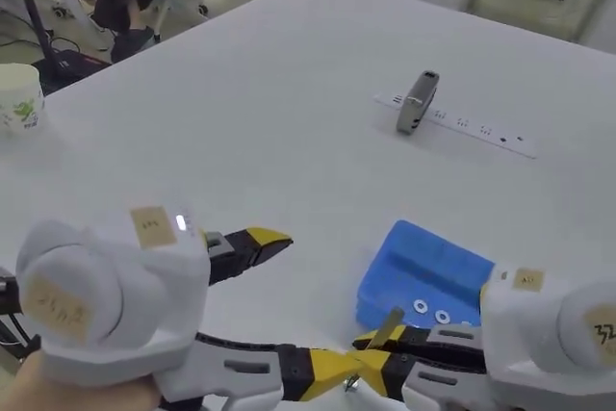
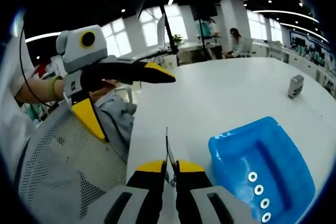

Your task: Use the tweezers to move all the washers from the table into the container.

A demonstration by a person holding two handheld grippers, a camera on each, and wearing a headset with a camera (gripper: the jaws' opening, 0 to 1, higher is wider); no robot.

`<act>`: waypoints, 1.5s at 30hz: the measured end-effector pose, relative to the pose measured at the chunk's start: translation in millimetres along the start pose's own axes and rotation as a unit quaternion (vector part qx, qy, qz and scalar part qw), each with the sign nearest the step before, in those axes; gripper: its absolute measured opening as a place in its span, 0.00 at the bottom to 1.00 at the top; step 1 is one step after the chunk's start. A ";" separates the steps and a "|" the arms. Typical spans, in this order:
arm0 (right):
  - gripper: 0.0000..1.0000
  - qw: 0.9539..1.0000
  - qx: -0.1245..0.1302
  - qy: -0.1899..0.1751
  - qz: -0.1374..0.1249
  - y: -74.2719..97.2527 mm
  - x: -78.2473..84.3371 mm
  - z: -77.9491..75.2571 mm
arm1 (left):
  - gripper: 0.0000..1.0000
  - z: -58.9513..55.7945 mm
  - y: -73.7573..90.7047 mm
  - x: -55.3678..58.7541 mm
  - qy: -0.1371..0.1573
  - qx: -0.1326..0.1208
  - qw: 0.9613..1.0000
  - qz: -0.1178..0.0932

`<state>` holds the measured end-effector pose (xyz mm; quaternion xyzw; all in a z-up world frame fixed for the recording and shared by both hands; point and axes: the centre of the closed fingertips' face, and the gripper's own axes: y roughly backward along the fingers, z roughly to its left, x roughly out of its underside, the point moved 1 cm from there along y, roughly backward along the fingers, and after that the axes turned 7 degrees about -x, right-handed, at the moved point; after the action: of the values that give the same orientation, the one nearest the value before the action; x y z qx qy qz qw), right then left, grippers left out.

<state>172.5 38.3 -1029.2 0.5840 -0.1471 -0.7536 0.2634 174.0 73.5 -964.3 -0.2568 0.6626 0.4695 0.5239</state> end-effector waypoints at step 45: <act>0.03 0.990 0.079 -0.078 -0.086 33.3 -9.2 -6.4 | 0.71 -2.3 0.2 2.3 -0.008 0.005 1.000 0.006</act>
<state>187.7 16.8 -1005.9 0.5531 -0.1752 -0.8026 0.1390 172.1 71.9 -966.3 -0.2462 0.6627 0.4712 0.5275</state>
